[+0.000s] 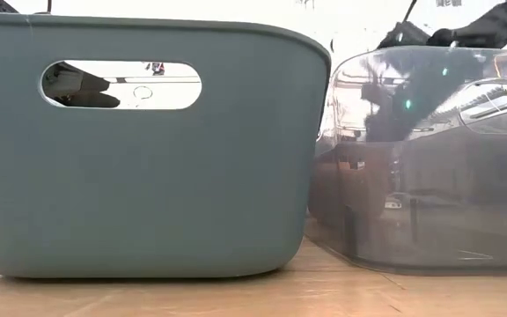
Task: Pick & Place Travel size toiletries
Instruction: Put the nail cutter into the orange bin
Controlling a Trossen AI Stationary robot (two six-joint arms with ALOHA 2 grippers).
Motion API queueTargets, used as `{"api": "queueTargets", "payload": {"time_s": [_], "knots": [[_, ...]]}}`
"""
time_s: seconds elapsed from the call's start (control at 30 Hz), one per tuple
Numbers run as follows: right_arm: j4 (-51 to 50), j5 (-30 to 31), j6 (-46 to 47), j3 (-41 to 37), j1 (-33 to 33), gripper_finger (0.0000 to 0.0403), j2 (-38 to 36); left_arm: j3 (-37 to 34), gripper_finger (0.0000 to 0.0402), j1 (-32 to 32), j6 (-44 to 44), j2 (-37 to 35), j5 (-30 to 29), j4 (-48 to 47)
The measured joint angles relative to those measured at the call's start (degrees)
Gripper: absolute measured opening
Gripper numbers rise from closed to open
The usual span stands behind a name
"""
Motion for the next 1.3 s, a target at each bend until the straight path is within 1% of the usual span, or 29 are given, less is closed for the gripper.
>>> {"api": "queueTargets", "payload": {"time_s": [0.07, 0.17, 0.27, 0.33, 0.57, 0.7, 0.83, 1.0, 1.1, 1.3], "knots": [[0.36, -0.38, 1.29, -1.14, -2.33, 0.0191, 2.05, 0.0, 0.0274, -0.01, 0.0, -0.01, -0.01, 0.01], [0.83, -5.73, 2.52, -1.9, -5.8, 0.0191, 5.1, 0.0, 0.0274, -0.01, 0.01, -0.01, -0.01, 0.0], [3.47, -10.51, 2.09, -2.01, -8.17, 0.0188, 8.07, 0.0, 0.0274, 0.0, 0.01, -0.01, 0.01, 0.0], [4.96, -11.92, 0.96, -2.01, -9.16, 0.0186, 9.74, 0.0, 0.0273, -0.01, 0.0, -0.01, 0.01, 0.01], [6.81, -12.01, -1.55, -1.98, -10.66, 0.0185, 14.66, 0.0, 0.0273, -0.01, -0.01, -0.01, 0.0, 0.0], [6.63, -16.17, -1.49, -1.83, -11.18, 0.0184, 16.48, 0.0, 0.0273, 0.01, 0.01, -0.01, -0.01, 0.0], [5.71, -20.66, -0.19, -1.79, -10.79, 0.0184, 16.84, 0.0, 0.0273, -0.01, 0.01, -0.01, 0.01, 0.0], [3.6, -22.85, -0.61, -1.85, -9.48, 0.0179, 15.65, 0.0, 0.0274, -0.01, -0.01, -0.01, 0.01, 0.0], [2.04, -24.2, -1.72, -1.92, -8.72, 0.0165, 14.59, 0.0, 0.0274, 0.0, -0.01, 0.01, -0.01, 0.0], [-0.98, -23.98, -6.03, -1.87, -7.63, 0.0125, 14.35, 0.0, 0.0273, -0.01, -0.01, -0.01, 0.01, 0.02]]}}
